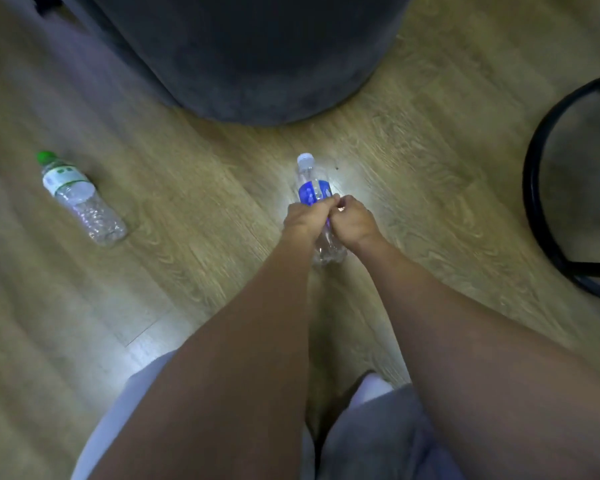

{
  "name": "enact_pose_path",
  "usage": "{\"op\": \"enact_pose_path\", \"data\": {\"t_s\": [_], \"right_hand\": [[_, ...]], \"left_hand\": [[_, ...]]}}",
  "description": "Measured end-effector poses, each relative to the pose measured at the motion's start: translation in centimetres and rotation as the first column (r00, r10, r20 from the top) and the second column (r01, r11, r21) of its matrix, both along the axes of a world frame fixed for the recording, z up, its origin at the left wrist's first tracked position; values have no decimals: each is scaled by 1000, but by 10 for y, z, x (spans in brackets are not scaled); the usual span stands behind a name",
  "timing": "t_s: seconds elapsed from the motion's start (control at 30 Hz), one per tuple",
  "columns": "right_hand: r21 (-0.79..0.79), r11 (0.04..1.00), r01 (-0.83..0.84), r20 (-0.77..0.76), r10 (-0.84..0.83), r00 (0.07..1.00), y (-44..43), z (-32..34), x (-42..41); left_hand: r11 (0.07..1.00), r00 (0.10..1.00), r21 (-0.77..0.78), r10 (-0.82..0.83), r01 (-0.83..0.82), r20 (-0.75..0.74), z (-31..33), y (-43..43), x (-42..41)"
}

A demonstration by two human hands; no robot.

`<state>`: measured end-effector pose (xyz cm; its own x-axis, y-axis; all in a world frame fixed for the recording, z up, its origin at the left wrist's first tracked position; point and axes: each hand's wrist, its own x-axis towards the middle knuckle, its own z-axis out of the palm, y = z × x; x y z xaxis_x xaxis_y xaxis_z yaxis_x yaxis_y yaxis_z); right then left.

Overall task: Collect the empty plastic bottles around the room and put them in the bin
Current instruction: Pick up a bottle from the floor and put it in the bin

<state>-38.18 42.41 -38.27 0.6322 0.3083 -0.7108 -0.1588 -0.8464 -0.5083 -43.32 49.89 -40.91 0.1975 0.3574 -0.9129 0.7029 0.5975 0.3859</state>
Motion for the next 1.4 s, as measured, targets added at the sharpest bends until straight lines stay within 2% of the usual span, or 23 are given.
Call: {"op": "enact_pose_path", "data": {"t_s": [0.07, 0.17, 0.33, 0.47, 0.57, 0.63, 0.67, 0.73, 0.8, 0.87, 0.97, 1.03, 1.13, 1.23, 1.3, 1.4], "right_hand": [[108, 987, 121, -31, -118, 993, -10, 35, -14], [189, 962, 199, -74, -188, 979, -19, 115, -32], [289, 888, 358, -133, -333, 934, -2, 313, -41], [415, 824, 386, -181, -341, 922, 18, 490, -35], [512, 787, 344, -202, -279, 939, 27, 605, -38], [571, 774, 271, -186, -200, 962, 33, 670, -48], [605, 761, 235, -168, -166, 972, 36, 699, -56], [679, 714, 169, -133, -106, 985, 44, 753, -76], [753, 647, 121, -120, -46, 992, 48, 803, -101], [804, 587, 98, -114, -11, 993, 50, 845, -127], [871, 488, 60, -127, 106, 986, 47, 907, -178], [902, 433, 2, -101, 206, 973, 45, 941, -220], [929, 362, -83, -46, 334, 941, 37, 980, -290], [950, 287, -126, -31, 487, 873, 21, 1012, -377], [959, 248, -136, -35, 581, 813, 8, 1028, -440], [972, 190, -139, -32, 691, 722, -17, 1046, -534]], "left_hand": [[999, 999, -27, 30, -29, 38, 55, 4, -18], [999, 996, -27, -32, 35, 82, 149, 12, -44], [977, 960, 69, -210, 200, 184, 349, 23, -73], [935, 912, 228, -327, 274, 247, 521, 35, -93], [862, 883, 402, -416, 307, 216, 628, 42, -115], [830, 891, 491, -406, 266, 204, 688, 44, -134], [832, 911, 519, -351, 197, 218, 715, 44, -145], [808, 951, 587, -146, -45, 273, 763, 42, -168], [705, 947, 654, 78, -274, 311, 803, 39, -200], [619, 897, 651, 253, -439, 363, 836, 36, -235], [503, 708, 502, 429, -704, 561, 894, 18, -294], [351, 599, 486, 460, -800, 655, 932, 3, -338], [107, 475, 484, 462, -868, 749, 978, -25, -418], [-94, 375, 462, 455, -882, 808, 1016, -64, -510], [-208, 333, 455, 439, -866, 834, 1035, -96, -572], [-343, 320, 487, 442, -803, 838, 1059, -148, -663]]}}
